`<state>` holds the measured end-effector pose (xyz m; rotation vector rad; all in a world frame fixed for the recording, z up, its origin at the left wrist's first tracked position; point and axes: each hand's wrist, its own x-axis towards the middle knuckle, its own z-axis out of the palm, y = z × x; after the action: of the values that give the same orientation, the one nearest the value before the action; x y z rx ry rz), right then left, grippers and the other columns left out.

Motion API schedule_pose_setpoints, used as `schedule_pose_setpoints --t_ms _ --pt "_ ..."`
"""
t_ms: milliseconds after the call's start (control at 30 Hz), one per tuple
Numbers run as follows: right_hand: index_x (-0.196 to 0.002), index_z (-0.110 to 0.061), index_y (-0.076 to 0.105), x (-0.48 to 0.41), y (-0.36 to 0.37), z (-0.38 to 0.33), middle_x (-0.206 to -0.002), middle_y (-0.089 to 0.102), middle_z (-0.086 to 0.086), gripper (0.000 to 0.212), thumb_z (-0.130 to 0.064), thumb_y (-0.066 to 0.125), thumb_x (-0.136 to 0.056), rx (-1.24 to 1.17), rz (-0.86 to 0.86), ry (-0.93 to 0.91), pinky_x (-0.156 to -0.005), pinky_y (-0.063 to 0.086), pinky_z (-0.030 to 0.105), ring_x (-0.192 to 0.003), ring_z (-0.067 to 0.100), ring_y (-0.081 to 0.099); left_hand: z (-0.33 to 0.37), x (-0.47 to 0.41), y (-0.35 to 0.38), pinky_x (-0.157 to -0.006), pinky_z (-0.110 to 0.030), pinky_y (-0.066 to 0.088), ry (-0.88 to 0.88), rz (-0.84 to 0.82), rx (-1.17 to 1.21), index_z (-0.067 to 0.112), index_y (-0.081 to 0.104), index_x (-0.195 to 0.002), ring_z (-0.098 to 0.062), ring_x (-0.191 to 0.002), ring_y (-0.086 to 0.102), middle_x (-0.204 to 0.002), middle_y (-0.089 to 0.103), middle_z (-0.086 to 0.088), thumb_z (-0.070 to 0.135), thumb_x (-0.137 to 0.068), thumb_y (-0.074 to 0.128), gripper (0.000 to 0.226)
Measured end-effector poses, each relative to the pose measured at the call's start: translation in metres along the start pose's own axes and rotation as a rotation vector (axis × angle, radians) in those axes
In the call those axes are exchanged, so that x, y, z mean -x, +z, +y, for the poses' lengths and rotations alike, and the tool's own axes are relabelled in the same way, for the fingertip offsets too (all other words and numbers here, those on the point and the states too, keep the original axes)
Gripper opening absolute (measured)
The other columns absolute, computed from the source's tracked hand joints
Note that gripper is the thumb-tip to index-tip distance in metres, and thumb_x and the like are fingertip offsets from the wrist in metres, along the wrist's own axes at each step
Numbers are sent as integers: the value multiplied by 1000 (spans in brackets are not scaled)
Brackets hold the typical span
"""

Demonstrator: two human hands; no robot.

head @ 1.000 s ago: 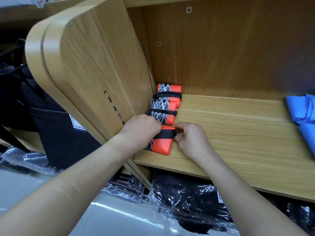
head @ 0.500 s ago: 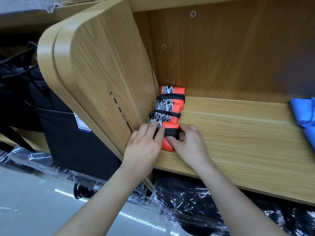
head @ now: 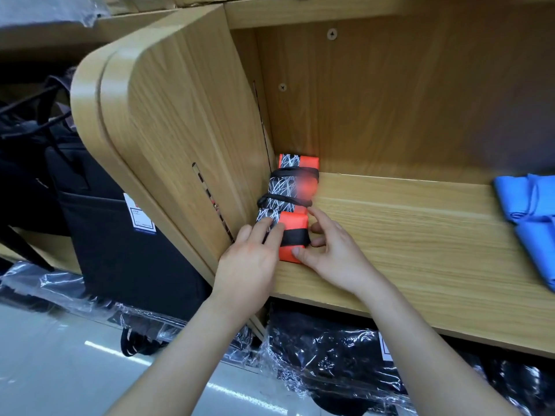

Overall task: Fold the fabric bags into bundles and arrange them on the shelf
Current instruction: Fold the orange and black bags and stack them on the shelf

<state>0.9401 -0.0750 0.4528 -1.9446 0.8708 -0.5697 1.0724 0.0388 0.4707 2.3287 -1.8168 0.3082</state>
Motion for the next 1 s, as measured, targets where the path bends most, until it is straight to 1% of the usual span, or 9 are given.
schedule_pose_setpoints --t_ms 67,167,267,400,533,633,767,867,1000 --pt "-147 -36 32 4 -1 1 -117 46 -3 81 -27 77 -80 2 -2 5 -89 39 18 -91 1 54 0 1 -3 -66 -33 59 8 17 33 12 55 -127 -24 -95 56 -132 54 -5 4 -65 80 68" --pt "-147 -37 31 6 -1 2 -118 46 -1 83 -28 78 -79 21 -15 3 -95 42 24 -100 9 55 -1 2 -5 -71 -35 58 13 25 65 12 52 -131 -26 -97 56 -136 50 -8 4 -70 77 67" --pt "-147 -39 32 7 0 2 -123 46 -2 84 -27 79 -78 -11 -20 -1 -93 47 27 -100 6 54 0 3 -5 -75 -34 56 25 26 84 11 50 -133 -27 -97 57 -139 49 -10 5 -71 76 67" --pt "-143 -40 37 9 -4 5 -122 48 -5 78 -30 79 -79 -59 6 42 -89 45 23 -100 5 56 1 5 -11 -78 -37 57 51 58 131 11 50 -133 -28 -102 56 -139 48 -10 2 -75 71 62" --pt "-131 -34 50 19 -19 12 -110 58 -6 54 -26 74 -84 -131 109 91 -87 48 25 -89 9 63 11 16 -15 -68 -40 57 127 173 230 13 62 -119 -25 -95 58 -120 61 -2 9 -88 59 31" --pt "-117 -35 57 41 -45 16 -95 65 -8 35 -19 69 -88 -89 182 84 -82 48 22 -79 11 64 26 28 -11 -59 -38 54 195 193 301 15 70 -106 -23 -81 61 -96 68 3 16 -91 55 21" --pt "-101 -41 64 91 -86 20 -83 67 -13 25 -19 67 -89 76 186 110 -71 41 4 -76 -1 60 56 38 -4 -55 -35 54 302 63 396 18 71 -99 -21 -70 64 -79 69 3 16 -86 57 19" --pt "-94 -40 67 138 -117 26 -76 68 -16 22 -19 68 -88 160 213 182 -67 40 2 -77 -2 61 88 39 1 -54 -33 54 381 -56 431 20 70 -92 -20 -68 62 -75 66 5 17 -84 54 18" --pt "-89 -42 64 206 -158 37 -78 63 -35 28 -14 69 -86 270 311 285 -65 40 3 -74 -6 61 142 40 9 -61 -30 55 498 -169 474 22 71 -98 -19 -78 63 -85 69 6 15 -82 56 23"
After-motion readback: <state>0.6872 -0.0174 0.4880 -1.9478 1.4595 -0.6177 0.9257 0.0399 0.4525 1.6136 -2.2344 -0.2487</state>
